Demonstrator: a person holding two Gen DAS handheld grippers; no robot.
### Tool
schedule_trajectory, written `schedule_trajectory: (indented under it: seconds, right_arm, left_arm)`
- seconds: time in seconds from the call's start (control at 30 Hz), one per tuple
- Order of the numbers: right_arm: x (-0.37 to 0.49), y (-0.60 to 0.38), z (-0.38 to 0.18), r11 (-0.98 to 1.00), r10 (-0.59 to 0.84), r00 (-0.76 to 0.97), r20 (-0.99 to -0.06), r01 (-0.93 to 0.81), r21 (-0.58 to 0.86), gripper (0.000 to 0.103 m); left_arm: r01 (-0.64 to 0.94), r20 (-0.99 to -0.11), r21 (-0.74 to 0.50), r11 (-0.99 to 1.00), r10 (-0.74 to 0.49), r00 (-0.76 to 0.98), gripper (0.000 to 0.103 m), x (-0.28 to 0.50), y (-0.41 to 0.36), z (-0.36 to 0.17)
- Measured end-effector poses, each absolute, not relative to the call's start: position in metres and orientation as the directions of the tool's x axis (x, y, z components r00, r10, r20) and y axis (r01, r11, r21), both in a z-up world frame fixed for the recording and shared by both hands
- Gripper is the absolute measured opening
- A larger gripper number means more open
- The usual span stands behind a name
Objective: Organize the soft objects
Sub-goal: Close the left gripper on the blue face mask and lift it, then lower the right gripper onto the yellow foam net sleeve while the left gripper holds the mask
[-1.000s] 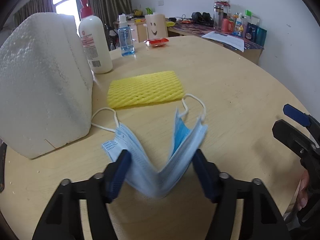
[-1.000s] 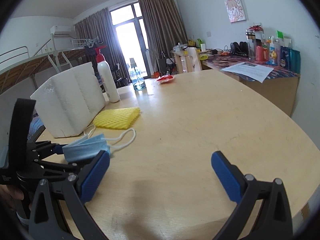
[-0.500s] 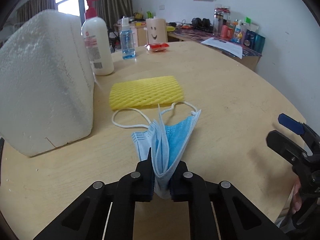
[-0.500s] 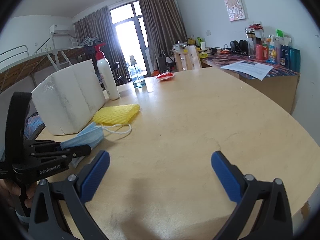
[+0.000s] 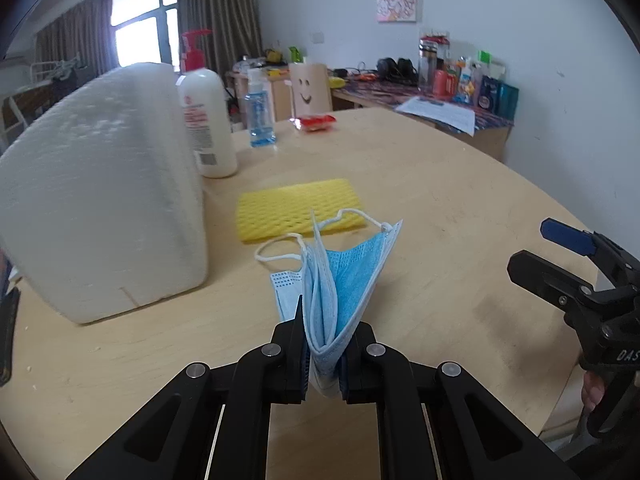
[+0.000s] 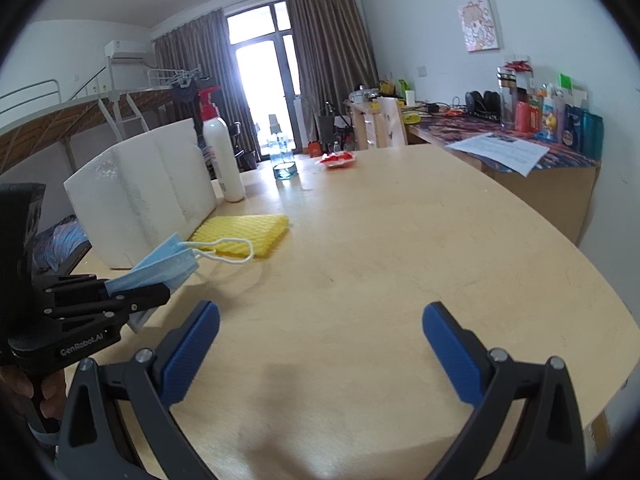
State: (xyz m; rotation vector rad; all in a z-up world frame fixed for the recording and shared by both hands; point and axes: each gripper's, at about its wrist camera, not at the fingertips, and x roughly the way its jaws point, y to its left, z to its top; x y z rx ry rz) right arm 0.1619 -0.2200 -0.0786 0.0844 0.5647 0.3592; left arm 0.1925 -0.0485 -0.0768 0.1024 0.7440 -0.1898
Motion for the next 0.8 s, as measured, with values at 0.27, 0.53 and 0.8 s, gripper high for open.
schedule_trajectory:
  seconds: [0.27, 0.53, 0.8]
  right_arm:
    - [0.174, -0.194, -0.071, 0.918, 0.386, 0.765, -0.515, -0.373, 0.134, 0.102]
    - [0.188, -0.166, -0.065, 0.887, 0.430, 0.730, -0.531, -0.452, 0.097, 0.102]
    - [0.211, -0.143, -0.061, 0.840, 0.473, 0.670, -0.572, -0.539, 0.063, 0.102]
  left_arm:
    - [0.135, -0.670, 0.007, 0.991, -0.096, 0.736, 0.011, 0.181, -0.021, -0.075]
    - [0.034, -0.666, -0.009, 0.999, -0.031, 0.745, 0.011, 0.173, 0.006, -0.074]
    - [-0.065, -0.663, -0.025, 0.998, 0.032, 0.748, 0.011, 0.165, 0.026, -0.073]
